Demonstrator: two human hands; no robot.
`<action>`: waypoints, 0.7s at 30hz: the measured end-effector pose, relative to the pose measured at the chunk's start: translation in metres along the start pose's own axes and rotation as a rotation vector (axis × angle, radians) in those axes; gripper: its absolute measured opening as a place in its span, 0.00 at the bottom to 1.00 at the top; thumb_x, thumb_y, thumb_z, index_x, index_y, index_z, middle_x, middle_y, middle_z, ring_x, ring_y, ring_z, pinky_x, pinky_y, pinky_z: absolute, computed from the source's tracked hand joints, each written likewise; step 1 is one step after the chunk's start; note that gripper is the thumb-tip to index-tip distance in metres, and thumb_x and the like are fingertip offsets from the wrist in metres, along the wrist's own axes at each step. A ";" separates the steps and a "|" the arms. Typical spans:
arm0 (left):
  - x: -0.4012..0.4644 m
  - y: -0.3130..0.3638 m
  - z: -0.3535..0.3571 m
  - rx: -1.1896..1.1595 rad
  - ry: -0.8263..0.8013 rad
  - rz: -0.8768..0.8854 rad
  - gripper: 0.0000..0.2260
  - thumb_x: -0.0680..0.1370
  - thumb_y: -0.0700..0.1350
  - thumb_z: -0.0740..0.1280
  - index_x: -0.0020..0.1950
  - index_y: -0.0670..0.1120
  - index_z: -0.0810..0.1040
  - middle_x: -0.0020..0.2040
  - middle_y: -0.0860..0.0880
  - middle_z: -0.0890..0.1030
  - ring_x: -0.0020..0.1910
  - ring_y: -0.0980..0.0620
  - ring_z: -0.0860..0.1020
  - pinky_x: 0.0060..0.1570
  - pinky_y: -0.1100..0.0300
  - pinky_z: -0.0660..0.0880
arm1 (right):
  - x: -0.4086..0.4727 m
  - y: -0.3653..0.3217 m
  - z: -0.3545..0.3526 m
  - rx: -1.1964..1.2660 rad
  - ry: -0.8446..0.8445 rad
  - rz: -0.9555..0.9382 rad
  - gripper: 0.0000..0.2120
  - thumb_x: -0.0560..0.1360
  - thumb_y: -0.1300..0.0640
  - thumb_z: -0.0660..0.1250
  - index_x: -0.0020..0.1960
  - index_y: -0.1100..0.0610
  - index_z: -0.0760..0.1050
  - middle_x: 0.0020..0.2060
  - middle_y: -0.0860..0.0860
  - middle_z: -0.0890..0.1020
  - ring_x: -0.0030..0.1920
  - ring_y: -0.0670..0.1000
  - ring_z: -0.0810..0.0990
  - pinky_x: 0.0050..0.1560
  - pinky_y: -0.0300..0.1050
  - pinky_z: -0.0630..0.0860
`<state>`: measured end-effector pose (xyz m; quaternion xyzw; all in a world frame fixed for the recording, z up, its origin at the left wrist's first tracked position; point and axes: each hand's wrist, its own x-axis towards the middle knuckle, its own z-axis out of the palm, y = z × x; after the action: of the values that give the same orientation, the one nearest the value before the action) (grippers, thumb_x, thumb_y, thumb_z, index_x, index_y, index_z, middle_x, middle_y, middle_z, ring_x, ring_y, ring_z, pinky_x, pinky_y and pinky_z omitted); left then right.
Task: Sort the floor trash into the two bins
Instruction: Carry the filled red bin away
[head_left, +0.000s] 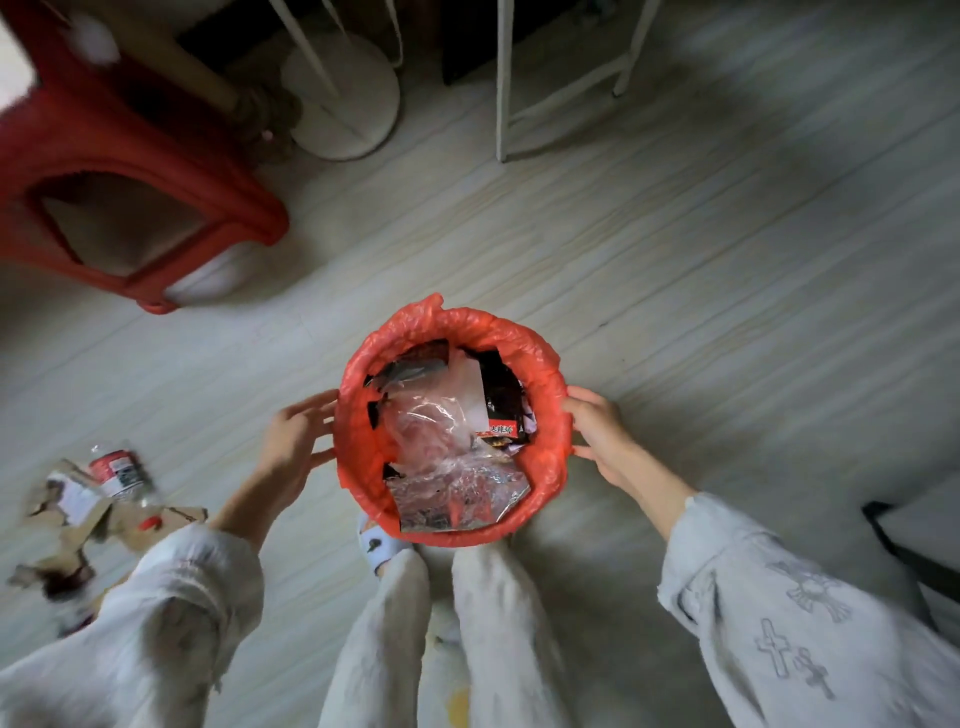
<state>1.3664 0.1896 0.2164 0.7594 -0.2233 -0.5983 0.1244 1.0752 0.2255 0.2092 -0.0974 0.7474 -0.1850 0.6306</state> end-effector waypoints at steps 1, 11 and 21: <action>-0.029 0.016 0.003 -0.007 0.000 0.015 0.20 0.74 0.31 0.52 0.62 0.41 0.74 0.52 0.43 0.80 0.49 0.45 0.77 0.47 0.52 0.74 | -0.028 -0.009 -0.017 -0.005 0.001 -0.006 0.12 0.75 0.63 0.60 0.55 0.62 0.77 0.41 0.54 0.77 0.33 0.47 0.73 0.35 0.40 0.68; -0.202 0.125 0.077 0.017 -0.033 0.197 0.17 0.76 0.32 0.56 0.61 0.44 0.74 0.50 0.45 0.79 0.49 0.47 0.75 0.46 0.55 0.72 | -0.181 -0.062 -0.156 0.201 0.097 -0.173 0.09 0.75 0.61 0.61 0.52 0.61 0.78 0.38 0.53 0.80 0.36 0.48 0.76 0.37 0.41 0.70; -0.246 0.250 0.227 0.204 -0.187 0.372 0.16 0.76 0.31 0.55 0.58 0.43 0.76 0.45 0.44 0.77 0.42 0.49 0.74 0.41 0.56 0.73 | -0.203 -0.094 -0.306 0.448 0.241 -0.259 0.08 0.75 0.59 0.63 0.52 0.55 0.79 0.39 0.52 0.81 0.36 0.47 0.77 0.35 0.39 0.73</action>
<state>1.0550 0.1099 0.4824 0.6548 -0.4294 -0.6073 0.1342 0.8052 0.2638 0.4726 -0.0277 0.7387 -0.4349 0.5142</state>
